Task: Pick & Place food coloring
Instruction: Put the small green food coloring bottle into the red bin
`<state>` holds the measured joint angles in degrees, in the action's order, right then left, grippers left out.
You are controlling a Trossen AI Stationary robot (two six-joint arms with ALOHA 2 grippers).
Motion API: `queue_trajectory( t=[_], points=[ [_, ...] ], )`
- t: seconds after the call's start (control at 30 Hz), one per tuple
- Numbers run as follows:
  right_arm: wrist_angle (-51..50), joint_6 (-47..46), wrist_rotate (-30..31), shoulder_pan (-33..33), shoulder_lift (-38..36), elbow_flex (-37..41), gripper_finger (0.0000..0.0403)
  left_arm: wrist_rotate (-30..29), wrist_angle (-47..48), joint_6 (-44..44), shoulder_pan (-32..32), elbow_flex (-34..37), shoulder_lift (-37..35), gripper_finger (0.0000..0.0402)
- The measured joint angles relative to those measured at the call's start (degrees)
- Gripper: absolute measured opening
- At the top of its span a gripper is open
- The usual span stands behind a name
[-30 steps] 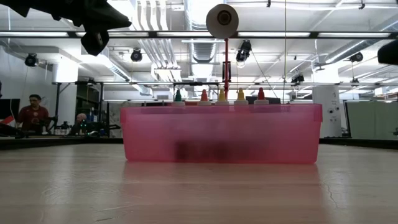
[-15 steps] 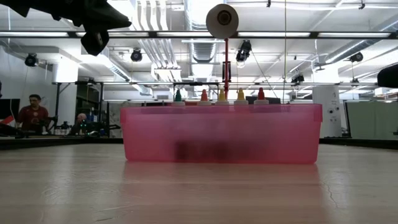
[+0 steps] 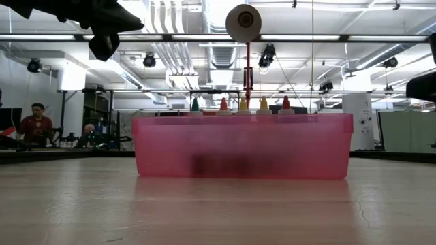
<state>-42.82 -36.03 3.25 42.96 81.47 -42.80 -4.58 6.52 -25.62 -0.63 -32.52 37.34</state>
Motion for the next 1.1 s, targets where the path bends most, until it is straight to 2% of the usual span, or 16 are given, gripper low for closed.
queue_trajectory(
  t=[0.43,0.97,1.1],
  points=[
    [1.1,0.0,0.0,-0.1,0.0,1.2,0.016,0.0,0.0,-0.1,0.0,0.0,0.0,0.0],
    [2.9,0.2,-1.9,-0.1,0.0,1.7,0.0074,0.0,0.0,0.0,0.0,0.0,0.0,0.0],
    [2.8,0.2,-2.1,-0.1,0.0,1.4,0.0065,0.0,0.0,0.0,0.0,0.0,0.0,0.0]
  ],
)
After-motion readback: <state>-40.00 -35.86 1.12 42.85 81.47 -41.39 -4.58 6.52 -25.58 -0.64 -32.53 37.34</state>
